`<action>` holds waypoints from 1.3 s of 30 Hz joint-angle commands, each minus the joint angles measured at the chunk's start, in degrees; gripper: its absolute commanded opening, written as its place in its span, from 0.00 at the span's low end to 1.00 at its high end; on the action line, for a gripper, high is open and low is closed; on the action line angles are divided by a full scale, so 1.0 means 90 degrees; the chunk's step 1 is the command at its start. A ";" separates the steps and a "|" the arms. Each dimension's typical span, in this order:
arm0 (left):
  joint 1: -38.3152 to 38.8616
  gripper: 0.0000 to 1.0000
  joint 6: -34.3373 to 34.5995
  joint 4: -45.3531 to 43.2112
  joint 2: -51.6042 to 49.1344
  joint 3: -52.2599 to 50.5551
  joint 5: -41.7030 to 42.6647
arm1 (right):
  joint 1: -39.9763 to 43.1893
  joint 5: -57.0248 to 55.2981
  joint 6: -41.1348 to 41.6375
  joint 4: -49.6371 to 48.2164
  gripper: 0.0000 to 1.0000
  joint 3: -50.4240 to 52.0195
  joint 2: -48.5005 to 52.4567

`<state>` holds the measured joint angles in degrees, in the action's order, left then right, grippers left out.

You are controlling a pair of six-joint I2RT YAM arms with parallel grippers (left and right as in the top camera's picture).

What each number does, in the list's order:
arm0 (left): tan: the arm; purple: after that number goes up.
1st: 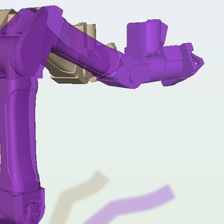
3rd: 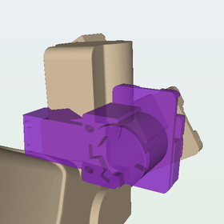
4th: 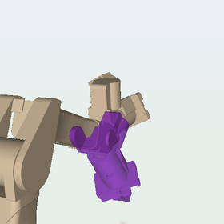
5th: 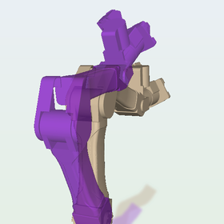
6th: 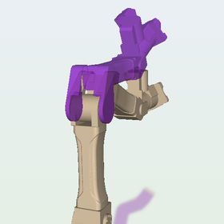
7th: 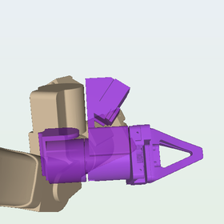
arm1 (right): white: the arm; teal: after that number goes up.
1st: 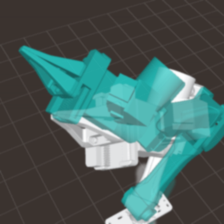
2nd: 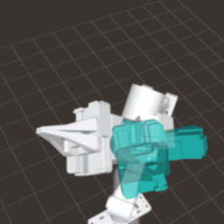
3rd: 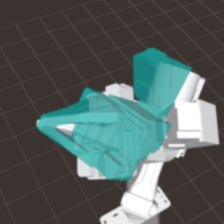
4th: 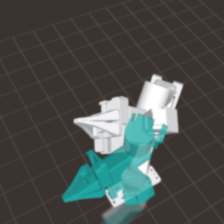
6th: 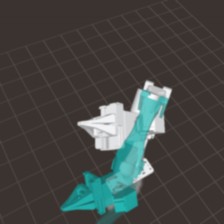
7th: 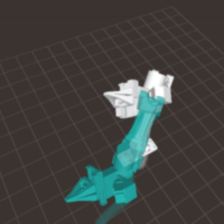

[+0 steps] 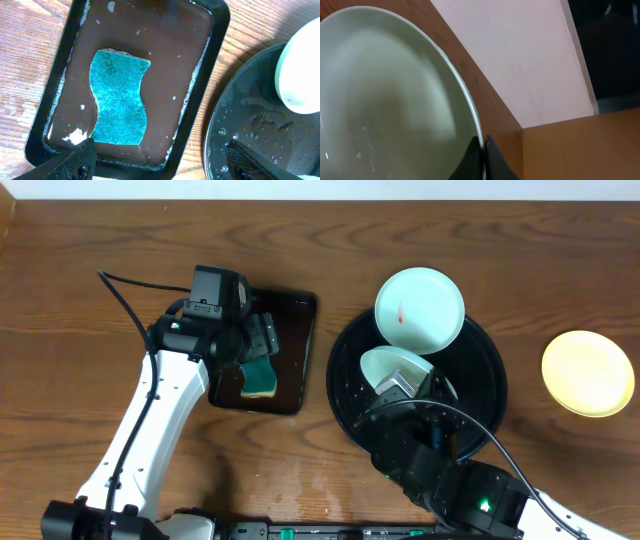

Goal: Clean dirty plates on tray and stack at the side
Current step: 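Tilt up the front mint plate with the right gripper, then carry the mint plate right and stack it on the yellow plate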

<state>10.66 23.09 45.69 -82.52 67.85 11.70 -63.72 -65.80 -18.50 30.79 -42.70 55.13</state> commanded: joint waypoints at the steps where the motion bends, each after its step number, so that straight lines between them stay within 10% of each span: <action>1: 0.0002 0.83 -0.0041 0.0017 -0.0017 0.0007 0.0032 | -0.0087 -0.0214 -0.0049 -0.0024 0.01 -0.0182 0.0000; 29: 0.0002 0.83 -0.0041 0.0017 -0.0017 0.0007 0.0032 | 0.0296 -0.0471 -0.0396 -0.0597 0.01 -0.0177 0.0316; 35: 0.0002 0.83 -0.0041 0.0017 -0.0017 0.0007 0.0032 | 0.0279 -0.0699 -0.0063 -0.0729 0.01 -0.0177 0.0449; 39: 0.0002 0.83 -0.0041 0.0015 -0.0017 0.0007 0.0032 | 0.0508 -0.0517 0.1797 -0.0641 0.01 -0.0177 0.0442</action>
<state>10.66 23.09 45.76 -82.52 67.85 11.70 -60.55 -70.48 -15.51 24.47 -43.33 59.24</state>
